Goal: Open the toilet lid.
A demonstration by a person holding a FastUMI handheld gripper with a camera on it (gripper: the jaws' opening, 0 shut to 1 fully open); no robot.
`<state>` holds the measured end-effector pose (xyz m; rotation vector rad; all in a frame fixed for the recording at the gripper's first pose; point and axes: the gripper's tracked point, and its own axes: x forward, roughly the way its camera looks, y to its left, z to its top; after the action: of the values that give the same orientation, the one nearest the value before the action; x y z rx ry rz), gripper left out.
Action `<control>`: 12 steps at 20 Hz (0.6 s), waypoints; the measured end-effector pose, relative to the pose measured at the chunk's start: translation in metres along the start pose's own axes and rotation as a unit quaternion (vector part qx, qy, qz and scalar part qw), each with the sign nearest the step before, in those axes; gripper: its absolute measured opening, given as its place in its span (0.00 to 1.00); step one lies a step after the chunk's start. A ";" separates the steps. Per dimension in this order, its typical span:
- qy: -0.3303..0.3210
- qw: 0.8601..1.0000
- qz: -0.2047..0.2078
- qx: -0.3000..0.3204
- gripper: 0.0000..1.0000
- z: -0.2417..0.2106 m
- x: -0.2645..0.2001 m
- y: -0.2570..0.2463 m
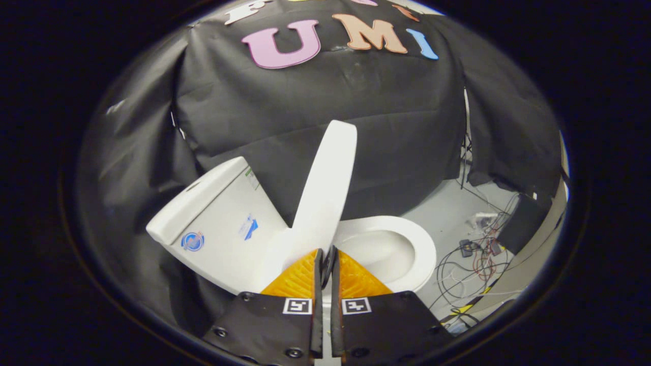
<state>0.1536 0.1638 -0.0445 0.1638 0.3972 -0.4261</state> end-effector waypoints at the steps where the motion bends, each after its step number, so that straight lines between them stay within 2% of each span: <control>1: 0.003 1.000 -0.002 -0.003 0.07 -0.002 -0.001 -0.001; 4: 0.013 1.000 -0.015 -0.020 0.07 -0.007 0.000 -0.009; 8: -0.012 0.998 0.047 0.042 0.07 0.004 -0.001 0.022; 12: -0.020 0.996 0.072 0.044 0.08 0.011 -0.001 0.047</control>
<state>0.1772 0.2038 -0.0309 0.2670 0.3258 -0.3048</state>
